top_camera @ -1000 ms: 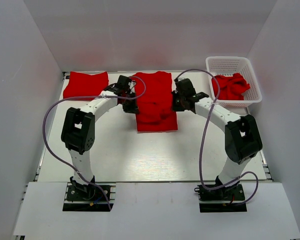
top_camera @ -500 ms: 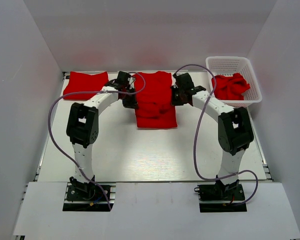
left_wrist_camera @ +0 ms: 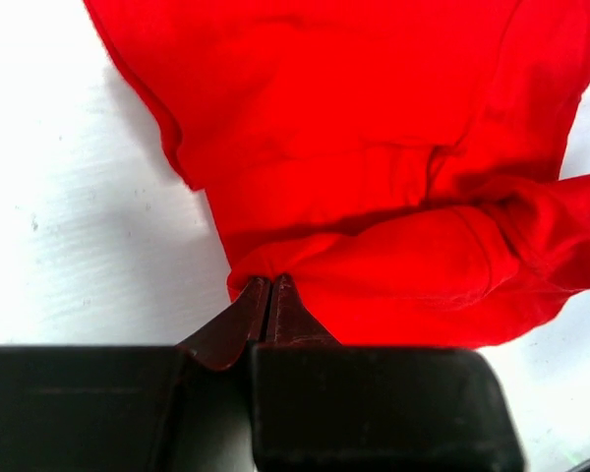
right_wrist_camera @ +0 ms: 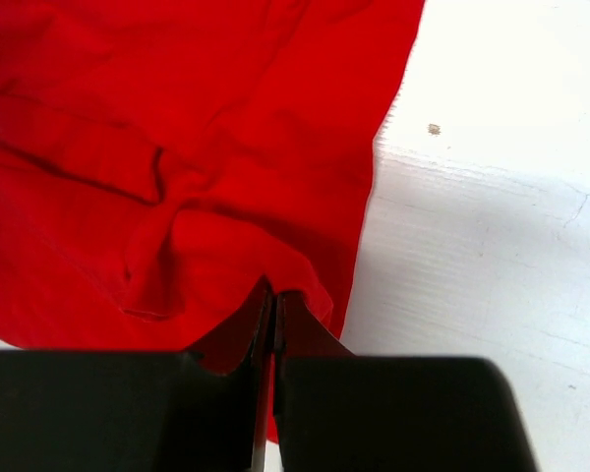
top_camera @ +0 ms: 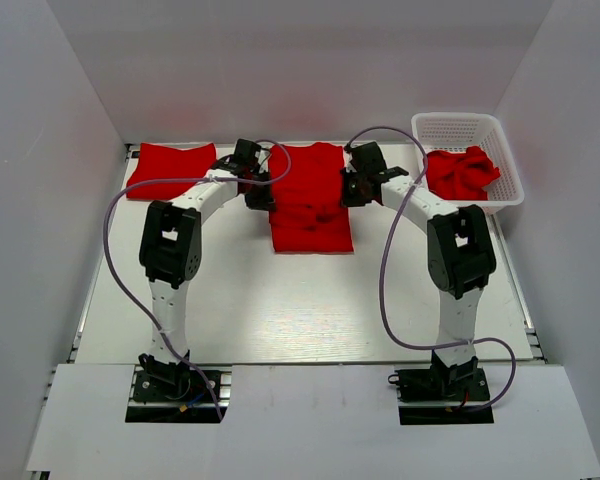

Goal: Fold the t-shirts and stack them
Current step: Fold the folded rectangular tshirt in 1/3 of the way

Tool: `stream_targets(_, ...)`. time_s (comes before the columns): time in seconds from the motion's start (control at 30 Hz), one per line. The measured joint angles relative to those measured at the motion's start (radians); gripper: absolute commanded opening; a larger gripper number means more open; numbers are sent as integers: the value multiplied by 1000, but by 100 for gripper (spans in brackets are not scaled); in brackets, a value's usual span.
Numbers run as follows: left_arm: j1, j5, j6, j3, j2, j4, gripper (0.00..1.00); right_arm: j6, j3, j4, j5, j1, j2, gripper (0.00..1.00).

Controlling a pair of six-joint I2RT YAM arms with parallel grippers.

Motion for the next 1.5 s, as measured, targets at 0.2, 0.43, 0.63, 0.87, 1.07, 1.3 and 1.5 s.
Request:
stream_targets(0.2,0,6,27,3,16,45,4,-10,32,8,0,-11,31,1)
stream_targets(0.43,3,-2,53,12,24,66,100,-39,144,-11,-5,-24,98,90)
stream_targets(0.63,14,-80,60,13,-2,68,100,-79,147,-6,-17,-24,67,90)
stream_targets(0.87,24,-146,49,-233,-276,93,100,-101,-105,12,-103,-10,-145,90)
stream_targets(1.07,24,-180,4,-467,-523,135,100,-152,-201,45,-185,55,-180,90)
stream_targets(1.3,24,-184,-36,-658,-557,137,100,-189,-171,69,-245,126,-86,90)
stream_targets(1.5,24,-179,-44,-769,-601,127,100,-205,-95,84,-265,135,19,90)
